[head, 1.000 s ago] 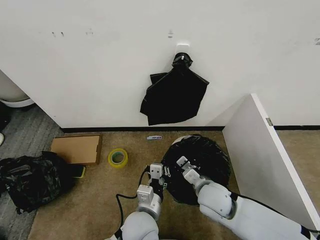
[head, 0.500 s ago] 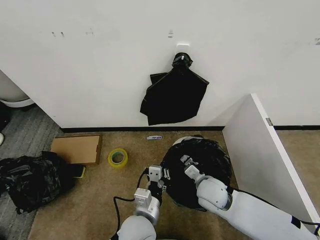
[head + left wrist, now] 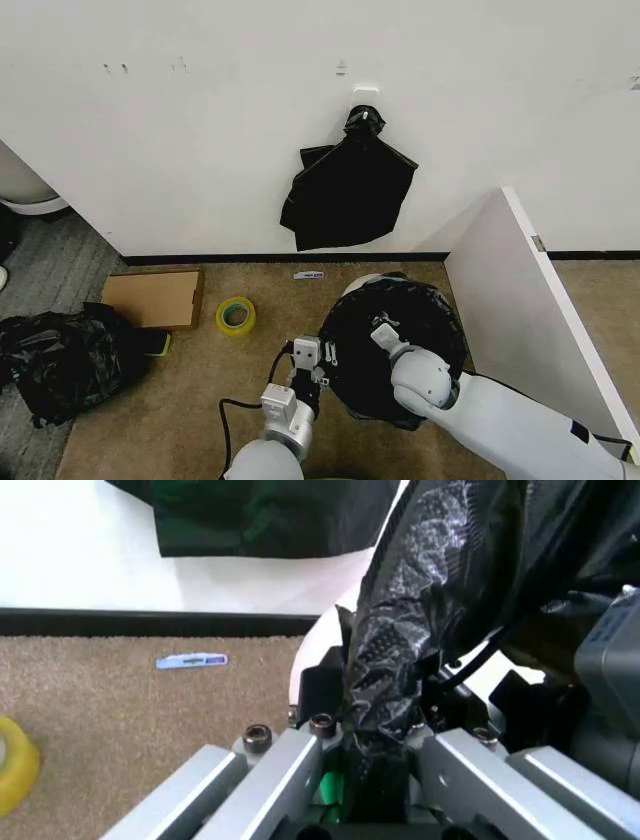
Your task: Place the garbage bag over the trash bin.
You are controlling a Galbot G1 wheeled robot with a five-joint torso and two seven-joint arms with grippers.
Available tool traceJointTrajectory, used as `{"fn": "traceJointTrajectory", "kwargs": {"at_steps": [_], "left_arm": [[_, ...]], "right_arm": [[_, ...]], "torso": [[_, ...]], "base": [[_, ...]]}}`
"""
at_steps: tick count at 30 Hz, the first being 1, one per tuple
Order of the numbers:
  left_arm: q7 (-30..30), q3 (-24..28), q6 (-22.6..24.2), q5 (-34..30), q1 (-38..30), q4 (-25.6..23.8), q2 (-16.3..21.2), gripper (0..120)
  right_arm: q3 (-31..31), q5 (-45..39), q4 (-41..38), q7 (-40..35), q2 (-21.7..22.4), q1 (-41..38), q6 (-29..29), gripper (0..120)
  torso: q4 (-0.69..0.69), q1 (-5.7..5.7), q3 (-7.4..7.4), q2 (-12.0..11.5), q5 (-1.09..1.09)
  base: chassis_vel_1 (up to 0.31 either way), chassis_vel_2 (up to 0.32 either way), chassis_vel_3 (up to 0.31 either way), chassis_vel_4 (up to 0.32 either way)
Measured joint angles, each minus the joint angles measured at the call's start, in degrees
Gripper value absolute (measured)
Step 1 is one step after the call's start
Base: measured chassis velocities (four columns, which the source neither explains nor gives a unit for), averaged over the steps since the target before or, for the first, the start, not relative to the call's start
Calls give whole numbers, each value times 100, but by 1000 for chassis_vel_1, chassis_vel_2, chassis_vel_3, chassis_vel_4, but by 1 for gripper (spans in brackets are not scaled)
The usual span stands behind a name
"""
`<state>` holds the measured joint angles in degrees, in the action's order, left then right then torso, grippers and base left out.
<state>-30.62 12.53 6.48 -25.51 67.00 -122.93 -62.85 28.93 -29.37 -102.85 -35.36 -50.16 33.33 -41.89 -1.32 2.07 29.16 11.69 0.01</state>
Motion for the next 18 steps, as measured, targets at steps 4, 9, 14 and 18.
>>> {"fn": "traceJointTrajectory", "kwargs": {"at_steps": [4, 9, 14, 18], "left_arm": [[12, -19, -30, -3, 8, -13, 19, 0], [-63, -53, -59, -21, -21, 92, -4, 0], [-241, -44, -4, -168, -223, 271, -130, 0], [-264, 2, 23, -189, -289, 335, -209, 0]], "right_arm": [[-23, -37, -8, -4, -2, 11, 3, 0], [-57, -61, -298, 62, 91, 68, 3, 0], [-24, -1, -803, 150, 255, 207, 3, 0], [-23, 80, -918, 203, 333, 281, 2, 0]], "torso": [[0, 0, 0, 0, 0], [-1, 0, 0, 0, -2], [0, 0, 0, 0, 0], [-2, 0, 0, 0, -1]], "base": [[0, 0, 0, 0], [0, 0, 0, 0], [0, 0, 0, 0], [0, 0, 0, 0]]}}
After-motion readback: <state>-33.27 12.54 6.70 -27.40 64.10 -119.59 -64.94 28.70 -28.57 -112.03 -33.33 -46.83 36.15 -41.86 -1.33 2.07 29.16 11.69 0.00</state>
